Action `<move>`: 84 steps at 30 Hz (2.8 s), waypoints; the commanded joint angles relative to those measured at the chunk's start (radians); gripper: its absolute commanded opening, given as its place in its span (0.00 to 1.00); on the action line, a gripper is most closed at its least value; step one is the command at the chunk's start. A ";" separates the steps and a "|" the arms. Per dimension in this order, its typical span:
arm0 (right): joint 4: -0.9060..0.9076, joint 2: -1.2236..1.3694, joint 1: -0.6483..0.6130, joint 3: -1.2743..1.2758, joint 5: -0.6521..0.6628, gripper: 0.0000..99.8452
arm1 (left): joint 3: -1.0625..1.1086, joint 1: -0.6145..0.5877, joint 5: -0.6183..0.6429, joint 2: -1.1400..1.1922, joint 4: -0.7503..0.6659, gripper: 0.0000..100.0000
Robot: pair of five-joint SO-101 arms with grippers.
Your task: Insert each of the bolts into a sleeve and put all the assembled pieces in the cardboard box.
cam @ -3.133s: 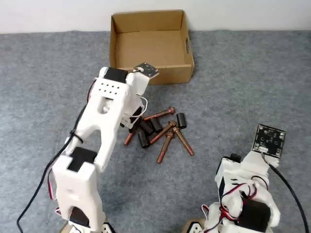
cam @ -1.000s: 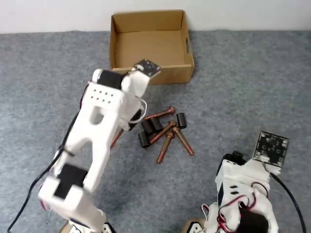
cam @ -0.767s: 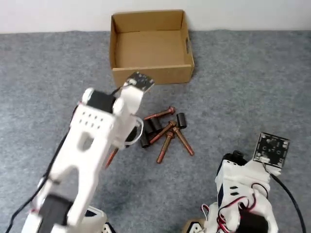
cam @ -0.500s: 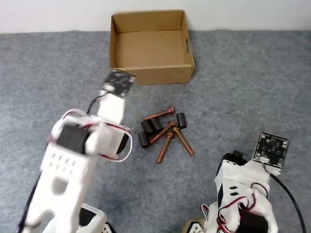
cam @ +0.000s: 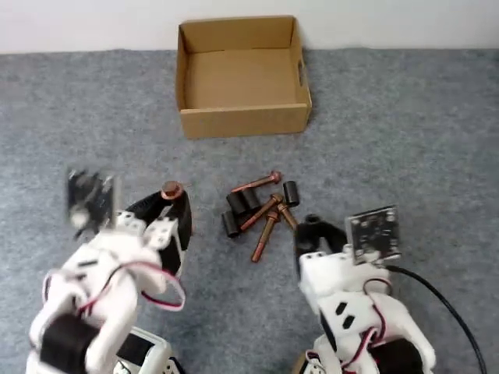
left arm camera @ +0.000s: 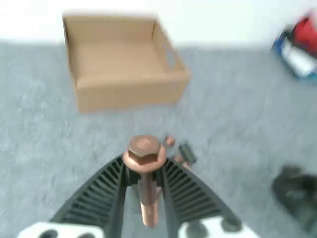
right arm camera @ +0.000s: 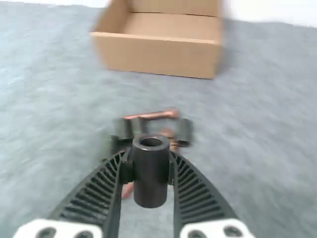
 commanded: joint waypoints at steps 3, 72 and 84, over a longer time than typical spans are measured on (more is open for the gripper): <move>-0.031 0.007 -0.147 0.003 0.066 0.01 | 0.231 0.009 0.011 -0.382 -0.249 0.00; -0.251 0.007 -0.338 0.021 0.431 0.01 | 0.461 0.385 0.078 -0.417 -0.270 0.02; -0.251 0.005 -0.338 0.023 0.431 0.01 | 0.490 0.384 0.044 -0.417 -0.186 0.22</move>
